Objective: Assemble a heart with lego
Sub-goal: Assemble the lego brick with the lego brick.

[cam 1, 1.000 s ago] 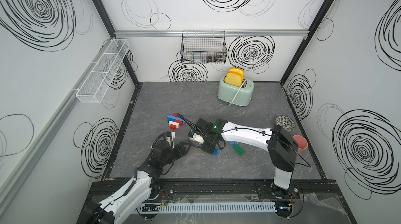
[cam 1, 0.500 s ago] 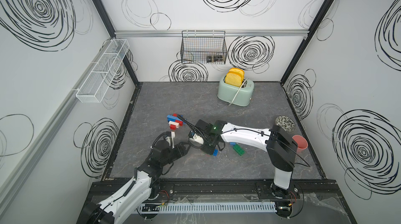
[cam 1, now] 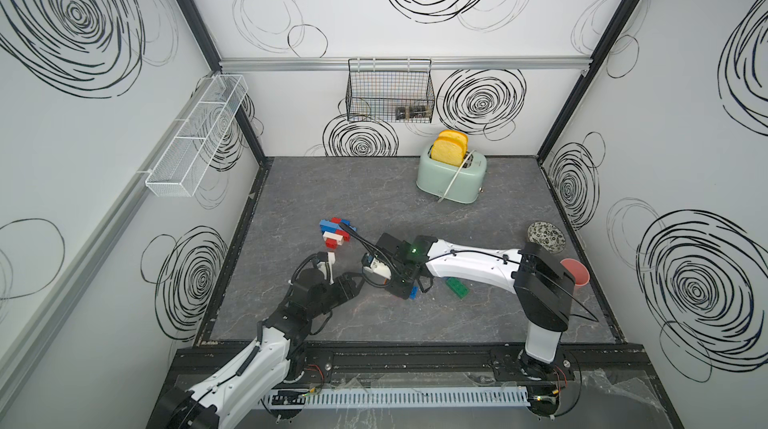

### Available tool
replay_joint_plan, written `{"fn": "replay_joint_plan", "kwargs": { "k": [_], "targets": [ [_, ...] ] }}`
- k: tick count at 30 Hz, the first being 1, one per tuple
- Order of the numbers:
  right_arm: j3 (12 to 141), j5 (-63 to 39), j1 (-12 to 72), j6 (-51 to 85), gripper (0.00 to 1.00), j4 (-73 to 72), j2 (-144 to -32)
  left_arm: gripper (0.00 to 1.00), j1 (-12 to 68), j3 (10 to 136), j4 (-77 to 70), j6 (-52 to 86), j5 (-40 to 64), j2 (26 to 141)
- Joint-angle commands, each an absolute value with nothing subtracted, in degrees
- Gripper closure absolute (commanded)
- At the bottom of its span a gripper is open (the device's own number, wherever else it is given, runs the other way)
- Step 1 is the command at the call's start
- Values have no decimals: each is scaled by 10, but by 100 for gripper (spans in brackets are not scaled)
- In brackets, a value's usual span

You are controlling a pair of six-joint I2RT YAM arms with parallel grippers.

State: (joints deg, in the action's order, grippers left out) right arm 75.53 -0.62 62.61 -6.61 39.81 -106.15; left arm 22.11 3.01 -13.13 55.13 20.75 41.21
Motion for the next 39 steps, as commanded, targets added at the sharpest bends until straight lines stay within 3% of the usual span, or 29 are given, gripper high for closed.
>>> {"fn": "replay_joint_plan", "kwargs": {
  "k": [1,15,26,32,39],
  "targets": [
    [711,-63,614,-67,71,450,-1092,38,218,34,-135,553,207,410],
    [732,-8,629,-102,71,428,-1072,38,219,42,-131,552,209,409],
    [776,-58,629,-126,59,438,-1059,37,223,40,-134,553,211,402],
    [795,-63,629,-131,42,436,-1048,37,232,47,-136,541,227,411],
    [805,-67,615,-94,39,421,-1028,36,262,56,-150,535,227,424]
  ]
}}
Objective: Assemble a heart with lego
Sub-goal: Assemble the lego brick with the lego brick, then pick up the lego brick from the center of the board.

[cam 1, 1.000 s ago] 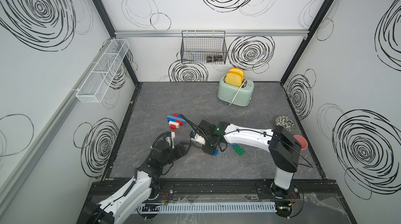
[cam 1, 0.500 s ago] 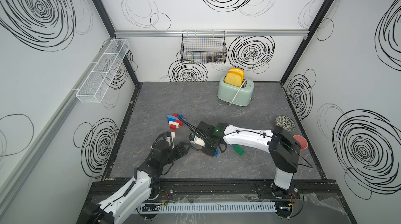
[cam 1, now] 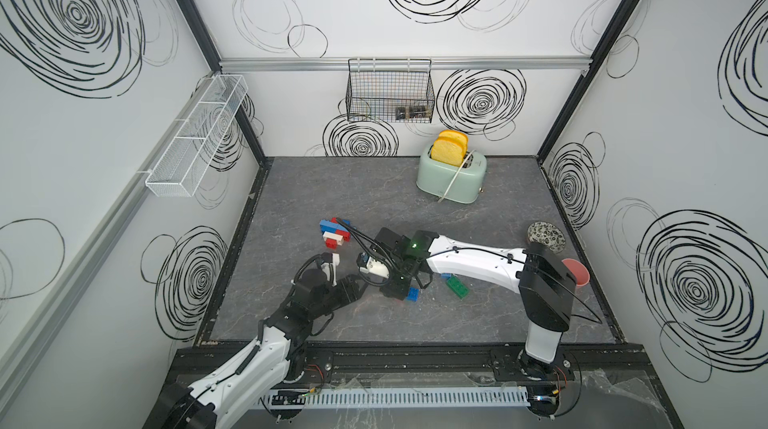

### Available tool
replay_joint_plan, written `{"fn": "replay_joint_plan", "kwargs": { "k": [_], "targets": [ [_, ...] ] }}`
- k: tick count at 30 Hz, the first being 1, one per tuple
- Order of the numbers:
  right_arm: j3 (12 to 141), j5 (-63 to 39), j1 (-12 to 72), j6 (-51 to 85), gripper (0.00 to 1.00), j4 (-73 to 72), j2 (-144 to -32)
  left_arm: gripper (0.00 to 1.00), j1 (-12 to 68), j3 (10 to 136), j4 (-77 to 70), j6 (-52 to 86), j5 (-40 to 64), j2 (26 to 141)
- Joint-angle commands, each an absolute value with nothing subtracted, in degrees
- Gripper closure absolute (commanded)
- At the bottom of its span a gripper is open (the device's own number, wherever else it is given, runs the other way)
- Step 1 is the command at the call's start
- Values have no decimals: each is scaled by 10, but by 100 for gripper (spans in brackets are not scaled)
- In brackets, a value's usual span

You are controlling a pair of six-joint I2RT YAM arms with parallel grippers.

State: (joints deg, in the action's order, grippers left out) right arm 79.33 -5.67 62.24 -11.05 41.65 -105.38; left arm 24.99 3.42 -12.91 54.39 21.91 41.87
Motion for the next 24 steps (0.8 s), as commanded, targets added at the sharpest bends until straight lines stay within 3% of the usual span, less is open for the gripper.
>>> {"fn": "replay_joint_plan", "kwargs": {
  "k": [1,17,24],
  "targets": [
    [801,-65,609,-81,38,416,-1021,36,268,59,-155,531,230,431],
    [549,-61,441,146,40,326,-753,30,364,117,-204,472,243,557],
    [456,-39,362,172,39,279,-703,30,376,125,-216,464,240,582]
  ]
}}
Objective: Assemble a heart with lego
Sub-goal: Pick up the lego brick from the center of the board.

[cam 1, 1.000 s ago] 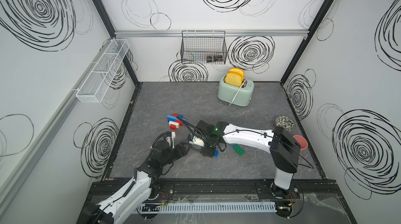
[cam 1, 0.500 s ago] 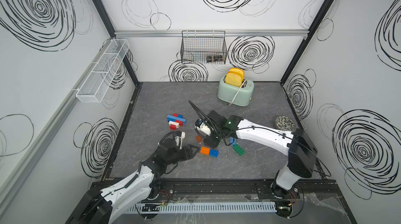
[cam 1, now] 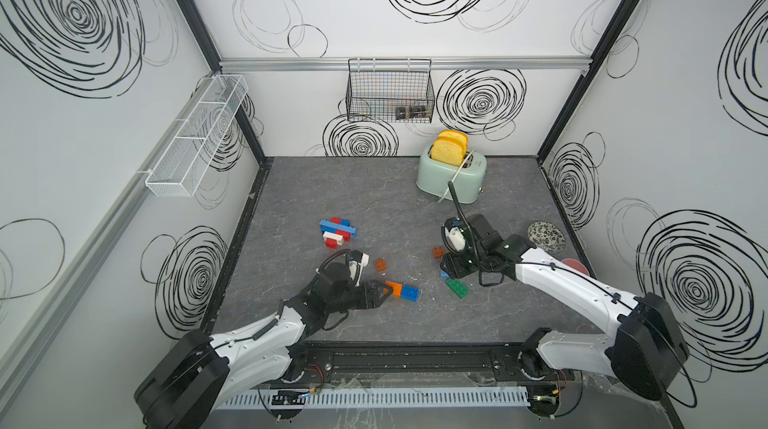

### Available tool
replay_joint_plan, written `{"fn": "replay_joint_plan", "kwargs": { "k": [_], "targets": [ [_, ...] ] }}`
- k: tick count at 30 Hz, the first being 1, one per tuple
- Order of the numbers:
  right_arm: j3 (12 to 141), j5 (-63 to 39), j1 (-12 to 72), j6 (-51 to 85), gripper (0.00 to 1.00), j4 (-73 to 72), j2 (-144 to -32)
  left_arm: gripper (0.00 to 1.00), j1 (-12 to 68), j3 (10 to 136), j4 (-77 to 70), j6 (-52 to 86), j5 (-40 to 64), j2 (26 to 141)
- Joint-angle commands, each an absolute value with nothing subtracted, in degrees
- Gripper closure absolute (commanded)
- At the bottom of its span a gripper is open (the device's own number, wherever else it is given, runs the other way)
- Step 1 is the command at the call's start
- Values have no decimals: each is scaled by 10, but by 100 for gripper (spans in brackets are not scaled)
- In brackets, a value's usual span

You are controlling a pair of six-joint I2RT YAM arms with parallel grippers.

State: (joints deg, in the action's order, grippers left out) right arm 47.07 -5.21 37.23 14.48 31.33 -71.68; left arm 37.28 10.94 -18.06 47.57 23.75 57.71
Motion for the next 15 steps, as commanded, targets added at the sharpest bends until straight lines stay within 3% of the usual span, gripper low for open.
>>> {"fn": "replay_joint_plan", "kwargs": {
  "k": [1,15],
  "targets": [
    [451,-40,355,173,39,269,-704,30,376,125,-218,465,240,585],
    [482,-41,331,170,38,224,-853,30,377,123,-209,468,232,579]
  ]
}}
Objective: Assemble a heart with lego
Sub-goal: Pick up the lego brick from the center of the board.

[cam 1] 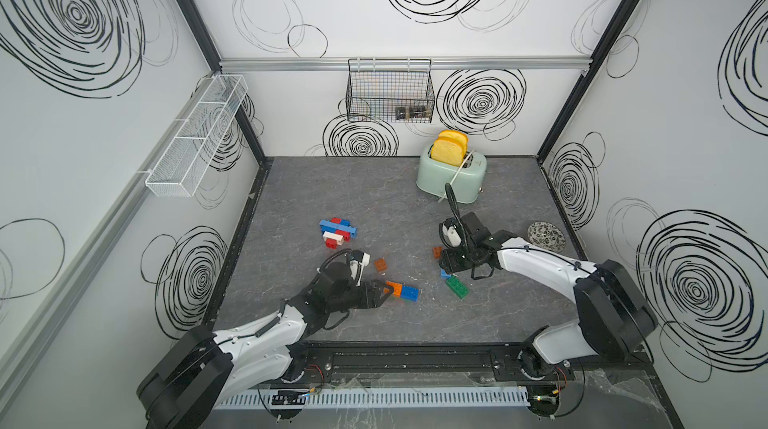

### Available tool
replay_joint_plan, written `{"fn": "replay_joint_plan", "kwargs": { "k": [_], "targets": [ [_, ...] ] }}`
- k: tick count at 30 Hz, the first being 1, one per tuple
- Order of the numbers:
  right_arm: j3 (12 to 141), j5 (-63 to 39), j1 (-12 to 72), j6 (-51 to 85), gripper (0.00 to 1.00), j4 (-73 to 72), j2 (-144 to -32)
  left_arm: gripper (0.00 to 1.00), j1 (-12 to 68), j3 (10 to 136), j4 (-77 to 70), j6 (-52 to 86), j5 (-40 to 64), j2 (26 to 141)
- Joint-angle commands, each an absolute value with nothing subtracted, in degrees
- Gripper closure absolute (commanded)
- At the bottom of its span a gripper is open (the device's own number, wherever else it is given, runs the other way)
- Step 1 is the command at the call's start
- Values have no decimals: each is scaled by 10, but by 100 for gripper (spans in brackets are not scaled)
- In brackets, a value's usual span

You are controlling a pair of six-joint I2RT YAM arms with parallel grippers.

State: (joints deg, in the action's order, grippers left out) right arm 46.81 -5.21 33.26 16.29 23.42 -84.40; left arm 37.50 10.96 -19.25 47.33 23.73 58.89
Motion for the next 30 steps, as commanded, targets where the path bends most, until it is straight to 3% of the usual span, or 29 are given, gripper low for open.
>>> {"fn": "replay_joint_plan", "kwargs": {
  "k": [1,10,20,30],
  "targets": [
    [481,-36,332,171,37,223,-858,30,377,122,-207,469,230,575],
    [504,-5,380,165,40,223,-913,30,375,115,-212,475,224,571],
    [547,52,434,149,57,253,-961,30,376,105,-211,481,220,556],
    [566,75,457,118,62,273,-979,30,376,104,-212,482,219,558]
  ]
}}
